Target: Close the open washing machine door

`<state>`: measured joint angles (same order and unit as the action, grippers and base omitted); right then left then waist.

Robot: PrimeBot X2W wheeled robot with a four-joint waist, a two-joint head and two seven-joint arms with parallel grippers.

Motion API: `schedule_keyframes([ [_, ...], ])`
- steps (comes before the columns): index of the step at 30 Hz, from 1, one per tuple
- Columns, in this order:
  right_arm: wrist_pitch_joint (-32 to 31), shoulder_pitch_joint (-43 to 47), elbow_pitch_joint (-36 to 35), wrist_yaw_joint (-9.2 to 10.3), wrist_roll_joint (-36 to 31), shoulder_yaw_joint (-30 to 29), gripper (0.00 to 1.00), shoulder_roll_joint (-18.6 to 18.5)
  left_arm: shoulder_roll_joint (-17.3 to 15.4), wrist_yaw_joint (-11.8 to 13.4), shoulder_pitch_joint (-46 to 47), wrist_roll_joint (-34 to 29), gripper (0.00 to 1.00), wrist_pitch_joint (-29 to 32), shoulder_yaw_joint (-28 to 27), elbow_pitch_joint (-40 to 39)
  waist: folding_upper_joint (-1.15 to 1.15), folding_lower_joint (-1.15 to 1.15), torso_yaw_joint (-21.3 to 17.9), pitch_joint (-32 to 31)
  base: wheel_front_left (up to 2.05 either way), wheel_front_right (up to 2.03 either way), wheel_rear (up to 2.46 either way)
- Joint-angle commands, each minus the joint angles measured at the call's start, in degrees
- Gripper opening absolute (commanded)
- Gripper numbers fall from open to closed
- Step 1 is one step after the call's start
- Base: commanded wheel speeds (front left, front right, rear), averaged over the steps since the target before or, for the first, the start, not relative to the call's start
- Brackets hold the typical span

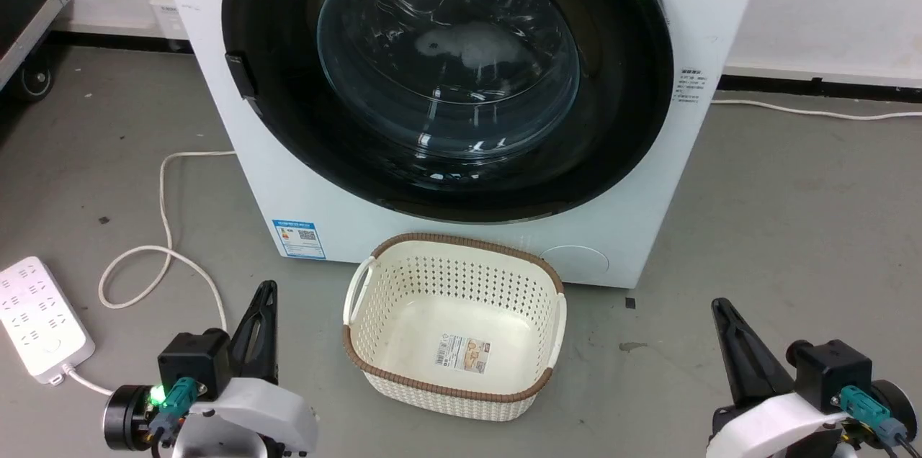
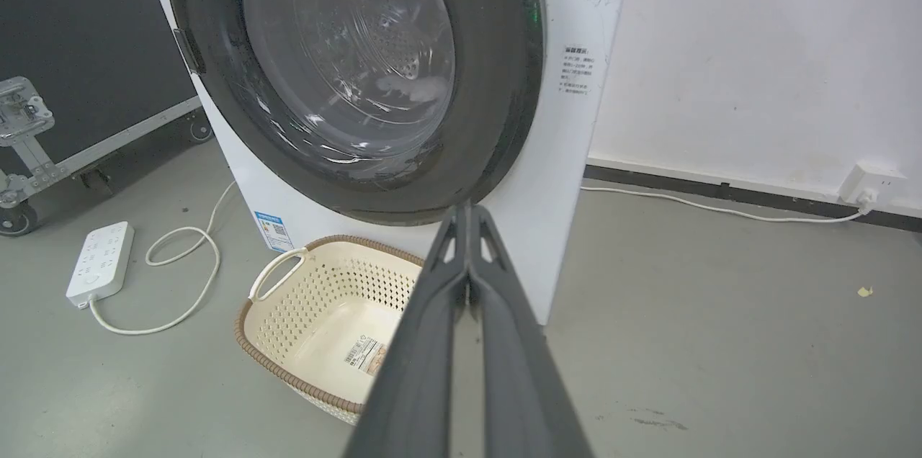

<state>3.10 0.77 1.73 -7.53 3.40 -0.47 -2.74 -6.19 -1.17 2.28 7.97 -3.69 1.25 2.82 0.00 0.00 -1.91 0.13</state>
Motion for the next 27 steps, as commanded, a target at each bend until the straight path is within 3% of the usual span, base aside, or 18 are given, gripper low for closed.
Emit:
schedule_keyframes([
  [1,-0.13,-0.48,-0.42,0.03,-0.62,0.07,0.0,-0.09,0.35,0.19,-0.83,-0.73,0.0,0.23,-0.13,-0.46,0.0,0.0,0.05,0.0,0.0,0.0,0.0],
  [27,-1.86,-0.65,-1.18,0.04,-2.24,0.3,0.0,-0.12,2.08,0.76,-1.67,-4.95,0.0,2.24,-0.78,-1.84,0.0,0.0,1.13,-0.08,0.0,0.0,0.0],
])
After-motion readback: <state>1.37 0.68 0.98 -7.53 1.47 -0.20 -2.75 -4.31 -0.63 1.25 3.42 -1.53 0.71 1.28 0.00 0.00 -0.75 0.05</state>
